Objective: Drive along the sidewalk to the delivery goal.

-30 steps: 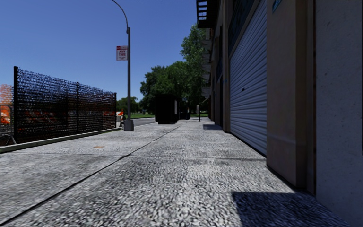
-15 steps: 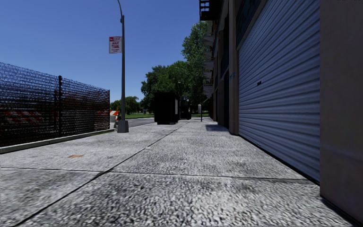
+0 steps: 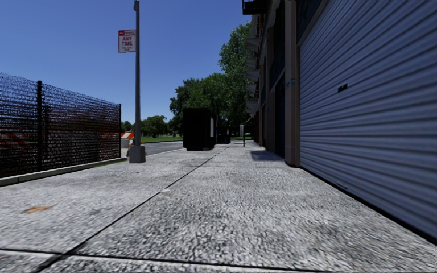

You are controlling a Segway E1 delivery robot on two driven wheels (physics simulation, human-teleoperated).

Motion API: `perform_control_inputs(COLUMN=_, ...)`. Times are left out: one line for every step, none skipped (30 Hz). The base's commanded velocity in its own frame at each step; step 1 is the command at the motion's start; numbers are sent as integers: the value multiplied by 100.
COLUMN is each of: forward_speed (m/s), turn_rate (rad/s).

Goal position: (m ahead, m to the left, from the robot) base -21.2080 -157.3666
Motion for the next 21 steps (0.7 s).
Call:
perform_control_inputs(forward_speed=200, turn_rate=0)
perform_control_inputs(forward_speed=200, turn_rate=0)
perform_control_inputs(forward_speed=200, turn_rate=-4)
perform_control_inputs(forward_speed=200, turn_rate=-7)
perform_control_inputs(forward_speed=200, turn_rate=-8)
perform_control_inputs(forward_speed=200, turn_rate=-8)
perform_control_inputs(forward_speed=200, turn_rate=-8)
perform_control_inputs(forward_speed=200, turn_rate=-8)
perform_control_inputs(forward_speed=200, turn_rate=-8)
perform_control_inputs(forward_speed=200, turn_rate=-11)
perform_control_inputs(forward_speed=200, turn_rate=-14)
perform_control_inputs(forward_speed=200, turn_rate=-14)
perform_control_inputs(forward_speed=200, turn_rate=-18)
perform_control_inputs(forward_speed=200, turn_rate=-21)
perform_control_inputs(forward_speed=200, turn_rate=-23)
perform_control_inputs(forward_speed=200, turn_rate=-25)
perform_control_inputs(forward_speed=200, turn_rate=-25)
perform_control_inputs(forward_speed=200, turn_rate=-28)
perform_control_inputs(forward_speed=200, turn_rate=-30)
perform_control_inputs(forward_speed=200, turn_rate=-31)
perform_control_inputs(forward_speed=200, turn_rate=-31)
